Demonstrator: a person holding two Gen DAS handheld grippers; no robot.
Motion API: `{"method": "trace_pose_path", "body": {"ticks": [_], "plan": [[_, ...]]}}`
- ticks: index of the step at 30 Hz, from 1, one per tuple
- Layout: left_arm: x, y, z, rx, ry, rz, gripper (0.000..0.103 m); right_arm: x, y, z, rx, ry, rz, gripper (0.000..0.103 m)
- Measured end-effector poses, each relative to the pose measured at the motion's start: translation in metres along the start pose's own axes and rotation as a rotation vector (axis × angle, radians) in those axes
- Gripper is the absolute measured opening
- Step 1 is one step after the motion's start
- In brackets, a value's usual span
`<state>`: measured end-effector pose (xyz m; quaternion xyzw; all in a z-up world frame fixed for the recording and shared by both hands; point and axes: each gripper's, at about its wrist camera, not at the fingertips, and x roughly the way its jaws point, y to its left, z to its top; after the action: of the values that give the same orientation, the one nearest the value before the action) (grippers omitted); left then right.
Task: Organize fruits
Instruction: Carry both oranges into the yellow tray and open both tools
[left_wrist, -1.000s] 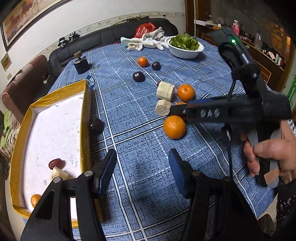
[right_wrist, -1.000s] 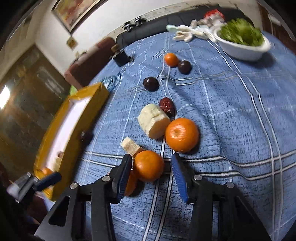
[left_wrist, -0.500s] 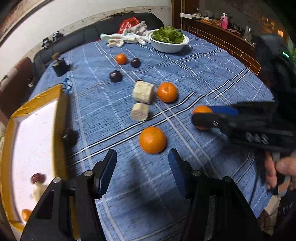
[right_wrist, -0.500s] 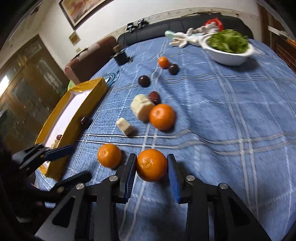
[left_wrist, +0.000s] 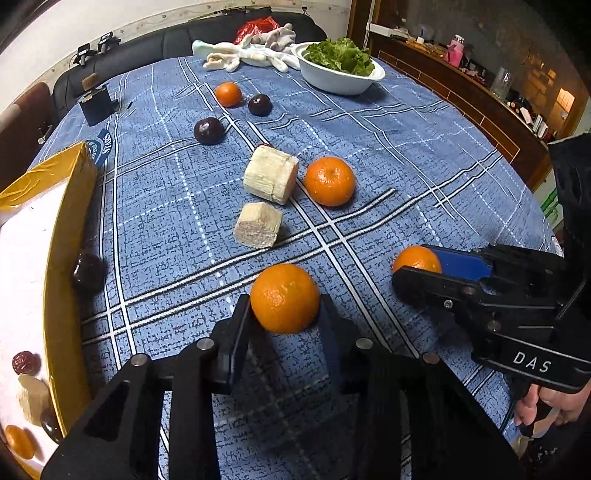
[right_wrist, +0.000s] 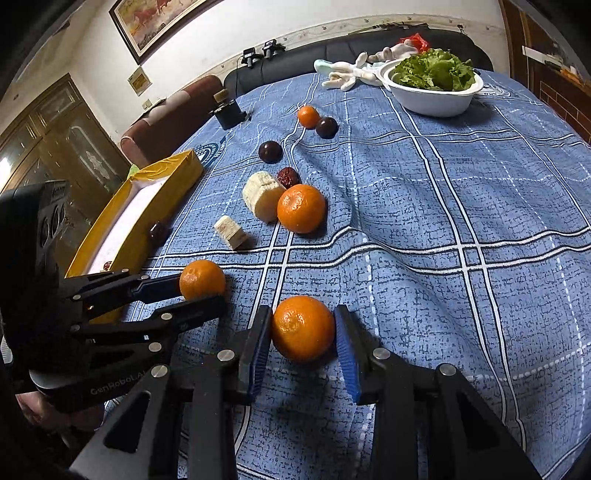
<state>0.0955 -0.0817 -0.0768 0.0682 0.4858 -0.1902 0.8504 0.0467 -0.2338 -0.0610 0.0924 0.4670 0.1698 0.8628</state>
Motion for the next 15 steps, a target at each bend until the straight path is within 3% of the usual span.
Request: {"method": "trace_pose_path", "body": {"ticks": [6, 12, 15], "plan": [[-0.016, 0.010, -0.007, -0.021, -0.038, 0.010, 0.032, -0.008, 0.012, 0.000, -0.019, -0.023, 0.008, 0.034], [-0.068, 0.032, -0.026, -0.049, -0.148, 0.053, 0.032, -0.017, 0.049, 0.011, -0.085, -0.065, 0.035, 0.034], [-0.096, 0.054, -0.042, -0.081, -0.199, 0.109, 0.032, -0.015, 0.077, 0.016, -0.129, -0.092, 0.064, 0.034]]}}
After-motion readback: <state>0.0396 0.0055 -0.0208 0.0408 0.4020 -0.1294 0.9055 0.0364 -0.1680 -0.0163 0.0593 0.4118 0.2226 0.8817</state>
